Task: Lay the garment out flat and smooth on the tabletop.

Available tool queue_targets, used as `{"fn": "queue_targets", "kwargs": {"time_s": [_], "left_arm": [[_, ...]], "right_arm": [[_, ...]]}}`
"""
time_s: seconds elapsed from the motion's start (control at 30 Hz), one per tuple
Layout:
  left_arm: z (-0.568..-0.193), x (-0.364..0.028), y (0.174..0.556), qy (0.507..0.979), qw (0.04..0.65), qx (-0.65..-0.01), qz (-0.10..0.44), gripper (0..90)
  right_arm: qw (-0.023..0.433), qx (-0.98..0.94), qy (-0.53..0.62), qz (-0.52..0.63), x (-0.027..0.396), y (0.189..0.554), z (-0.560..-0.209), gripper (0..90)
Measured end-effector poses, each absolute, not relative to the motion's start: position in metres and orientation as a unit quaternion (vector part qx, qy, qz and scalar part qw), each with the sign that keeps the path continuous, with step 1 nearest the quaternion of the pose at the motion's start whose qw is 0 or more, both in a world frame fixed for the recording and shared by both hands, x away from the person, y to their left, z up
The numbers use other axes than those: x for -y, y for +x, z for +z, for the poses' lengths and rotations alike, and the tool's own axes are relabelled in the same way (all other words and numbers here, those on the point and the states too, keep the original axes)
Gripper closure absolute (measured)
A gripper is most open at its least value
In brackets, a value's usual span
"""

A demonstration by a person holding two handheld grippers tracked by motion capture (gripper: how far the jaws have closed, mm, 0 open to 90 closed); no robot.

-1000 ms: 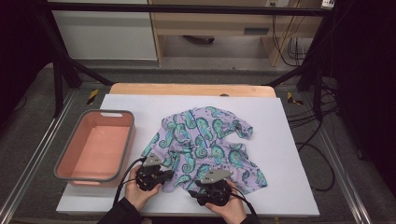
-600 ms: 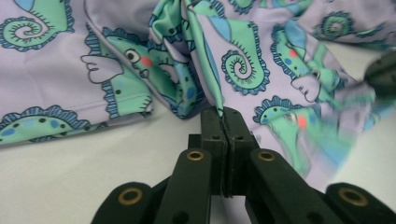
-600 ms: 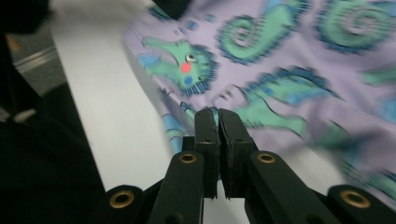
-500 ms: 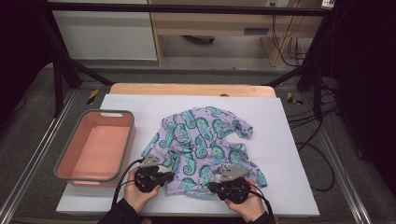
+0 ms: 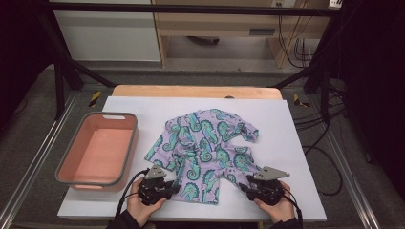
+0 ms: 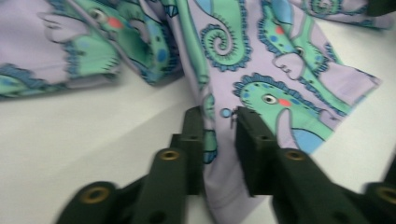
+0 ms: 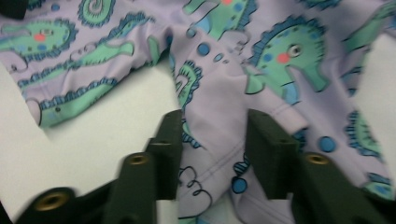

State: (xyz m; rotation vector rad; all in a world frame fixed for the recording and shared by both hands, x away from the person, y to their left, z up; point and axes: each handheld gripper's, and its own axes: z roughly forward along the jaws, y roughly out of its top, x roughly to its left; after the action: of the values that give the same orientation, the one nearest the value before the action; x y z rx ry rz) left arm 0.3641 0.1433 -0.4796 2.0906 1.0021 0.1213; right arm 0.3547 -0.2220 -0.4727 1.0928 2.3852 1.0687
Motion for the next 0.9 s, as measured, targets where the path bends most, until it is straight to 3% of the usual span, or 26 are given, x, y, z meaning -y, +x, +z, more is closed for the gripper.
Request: {"fn": "queue_targets", "kwargs": {"time_s": [0.07, 0.17, 0.47, 0.63, 0.73, 0.8, 0.9], "left_arm": [[-0.48, -0.142, 0.363, 0.828, 0.395, -0.393, 0.061, 79.9], [-0.48, -0.142, 0.362, 0.829, 0.394, -0.392, 0.066, 83.8], [-0.481, -0.142, 0.362, 0.829, 0.396, -0.389, 0.069, 85.9], [-0.481, -0.142, 0.362, 0.829, 0.397, -0.389, 0.066, 87.3], [-0.478, -0.143, 0.361, 0.827, 0.404, -0.386, 0.064, 87.5], [-0.477, -0.143, 0.361, 0.826, 0.406, -0.385, 0.064, 87.5], [-0.478, -0.144, 0.362, 0.827, 0.404, -0.387, 0.062, 86.4]], "right_arm": [[0.144, -0.839, 0.372, 0.37, 0.217, 0.355, -0.475, 77.9], [0.13, -0.848, 0.36, 0.366, 0.212, 0.353, -0.473, 90.0], [0.122, -0.841, 0.345, 0.399, 0.205, 0.347, -0.46, 90.0], [0.079, -0.852, 0.325, 0.403, 0.186, 0.345, -0.467, 89.8], [0.065, -0.859, 0.315, 0.398, 0.176, 0.345, -0.474, 79.0], [0.092, -0.848, 0.316, 0.416, 0.181, 0.345, -0.468, 67.4], [0.137, -0.825, 0.342, 0.429, 0.194, 0.346, -0.462, 58.5]]}}
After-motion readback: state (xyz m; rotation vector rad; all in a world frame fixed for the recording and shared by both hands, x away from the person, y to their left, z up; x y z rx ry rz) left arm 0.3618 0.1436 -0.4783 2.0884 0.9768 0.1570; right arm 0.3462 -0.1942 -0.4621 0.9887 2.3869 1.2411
